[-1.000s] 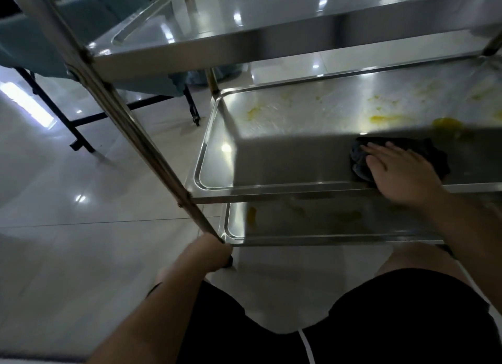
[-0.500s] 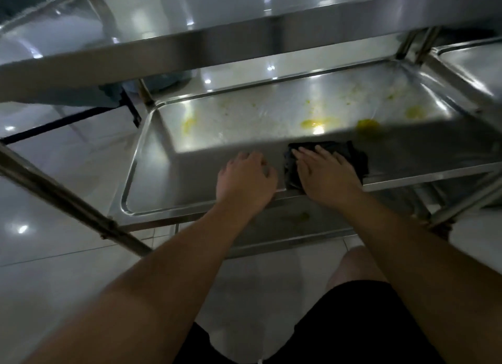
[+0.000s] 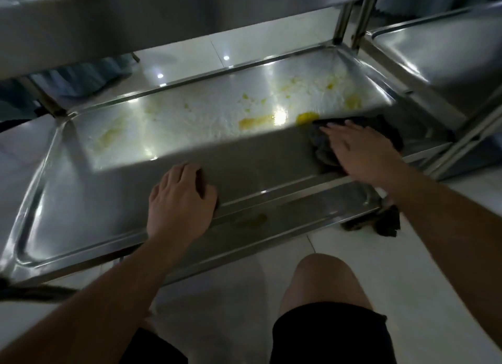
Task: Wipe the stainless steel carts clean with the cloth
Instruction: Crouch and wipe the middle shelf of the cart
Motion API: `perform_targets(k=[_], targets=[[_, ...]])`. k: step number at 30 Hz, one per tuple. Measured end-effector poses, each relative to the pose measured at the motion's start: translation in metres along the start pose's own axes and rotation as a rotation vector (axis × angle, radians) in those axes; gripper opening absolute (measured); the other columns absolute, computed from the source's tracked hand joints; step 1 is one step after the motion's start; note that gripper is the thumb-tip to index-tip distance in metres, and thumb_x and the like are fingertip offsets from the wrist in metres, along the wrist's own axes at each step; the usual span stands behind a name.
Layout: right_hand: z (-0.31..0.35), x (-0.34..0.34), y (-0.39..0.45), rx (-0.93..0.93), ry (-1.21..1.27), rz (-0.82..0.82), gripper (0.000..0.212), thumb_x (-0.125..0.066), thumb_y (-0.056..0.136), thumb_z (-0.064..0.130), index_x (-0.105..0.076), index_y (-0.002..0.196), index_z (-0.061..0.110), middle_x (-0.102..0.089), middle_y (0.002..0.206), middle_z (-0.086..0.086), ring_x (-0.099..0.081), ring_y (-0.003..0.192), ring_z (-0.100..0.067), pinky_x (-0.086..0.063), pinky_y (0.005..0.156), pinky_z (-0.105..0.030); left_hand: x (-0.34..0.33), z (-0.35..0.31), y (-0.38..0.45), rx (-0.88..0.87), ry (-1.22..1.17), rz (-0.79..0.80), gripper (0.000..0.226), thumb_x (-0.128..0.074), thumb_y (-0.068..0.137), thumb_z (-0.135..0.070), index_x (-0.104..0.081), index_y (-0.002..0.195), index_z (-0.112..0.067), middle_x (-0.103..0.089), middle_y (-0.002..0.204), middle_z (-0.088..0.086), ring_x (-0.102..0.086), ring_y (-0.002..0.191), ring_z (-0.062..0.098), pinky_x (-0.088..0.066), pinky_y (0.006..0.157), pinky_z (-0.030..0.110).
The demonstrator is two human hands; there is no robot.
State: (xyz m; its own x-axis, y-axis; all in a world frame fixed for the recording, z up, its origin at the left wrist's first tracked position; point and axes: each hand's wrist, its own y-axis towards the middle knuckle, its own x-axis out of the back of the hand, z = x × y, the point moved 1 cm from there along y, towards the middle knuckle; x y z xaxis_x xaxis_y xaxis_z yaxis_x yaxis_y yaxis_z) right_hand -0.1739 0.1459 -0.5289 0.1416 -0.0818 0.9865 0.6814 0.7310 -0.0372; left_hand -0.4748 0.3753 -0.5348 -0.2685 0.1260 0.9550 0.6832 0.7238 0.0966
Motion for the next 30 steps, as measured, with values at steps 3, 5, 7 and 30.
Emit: perform_targets(k=[3,5,7,30], targets=[[-0.070,0.014,0.014,-0.127,-0.078,0.002,0.072,-0.011,0.096,0.043,-0.041,0.158,0.023,-0.036,0.166,-0.011,-0.032,0.149,-0.046,-0.030,0.117,-0.063,-0.002,0.000,0.001,-0.006,0.019,0.008,0.061,-0.036,0.092,-0.062,-0.046,0.145,-0.033,-0.050,0.150,-0.002,-0.042,0.143,0.024,-0.034,0.119,0.050],[-0.094,0.021,0.024,-0.256,-0.024,0.032,0.070,-0.010,0.098,0.046,-0.034,0.160,0.028,-0.032,0.166,-0.017,-0.027,0.150,-0.048,-0.026,0.119,-0.065,-0.003,0.001,0.002,-0.015,0.028,0.013,0.059,-0.036,0.093,-0.062,-0.044,0.145,-0.034,-0.048,0.153,-0.003,-0.041,0.145,0.023,-0.034,0.119,0.050],[-0.094,0.022,0.035,-0.361,0.014,0.051,0.070,-0.006,0.096,0.046,-0.024,0.163,0.034,-0.024,0.169,-0.014,-0.021,0.153,-0.045,-0.019,0.123,-0.064,-0.005,0.002,0.002,-0.021,0.034,0.014,0.060,-0.037,0.094,-0.063,-0.042,0.147,-0.034,-0.045,0.157,-0.003,-0.038,0.148,0.022,-0.032,0.121,0.050],[-0.067,0.024,0.121,-0.122,0.041,-0.003,0.060,-0.022,0.101,0.042,-0.042,0.155,0.027,-0.041,0.162,-0.015,-0.042,0.141,-0.044,-0.034,0.117,-0.059,-0.004,0.000,0.000,0.030,0.028,0.026,0.064,-0.038,0.094,-0.060,-0.039,0.150,-0.032,-0.042,0.161,-0.005,-0.036,0.151,0.019,-0.029,0.126,0.048]])
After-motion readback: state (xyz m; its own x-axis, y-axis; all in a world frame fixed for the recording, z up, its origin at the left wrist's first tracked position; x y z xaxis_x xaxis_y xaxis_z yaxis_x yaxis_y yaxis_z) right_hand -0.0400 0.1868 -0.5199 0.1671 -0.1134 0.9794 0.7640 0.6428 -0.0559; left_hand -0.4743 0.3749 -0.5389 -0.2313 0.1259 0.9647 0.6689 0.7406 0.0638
